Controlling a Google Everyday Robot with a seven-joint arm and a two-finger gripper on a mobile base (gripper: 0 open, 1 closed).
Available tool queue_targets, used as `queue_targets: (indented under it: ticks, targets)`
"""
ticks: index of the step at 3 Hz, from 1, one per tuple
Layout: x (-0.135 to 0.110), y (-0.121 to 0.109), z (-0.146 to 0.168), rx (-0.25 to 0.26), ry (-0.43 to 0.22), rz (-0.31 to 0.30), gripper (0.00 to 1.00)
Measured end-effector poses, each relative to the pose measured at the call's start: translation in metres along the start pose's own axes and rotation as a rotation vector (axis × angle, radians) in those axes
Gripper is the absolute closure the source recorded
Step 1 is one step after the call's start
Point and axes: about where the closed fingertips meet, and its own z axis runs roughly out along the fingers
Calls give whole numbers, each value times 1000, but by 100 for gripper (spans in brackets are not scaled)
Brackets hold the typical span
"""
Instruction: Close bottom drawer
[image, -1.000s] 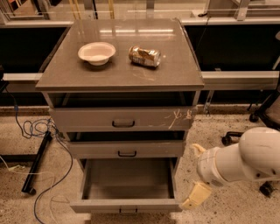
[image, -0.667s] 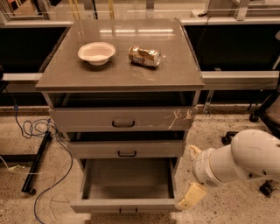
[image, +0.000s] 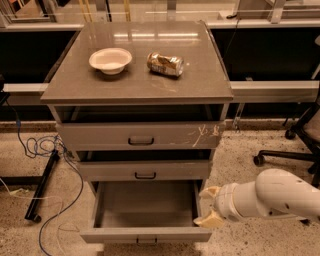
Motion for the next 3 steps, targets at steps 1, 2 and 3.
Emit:
queue_targets:
  ticks: [1, 2, 3]
  targets:
    - [10, -2, 28, -25, -49, -23, 65]
    - [13, 1, 34, -37, -55, -24, 89]
    - [13, 1, 34, -37, -55, -24, 100]
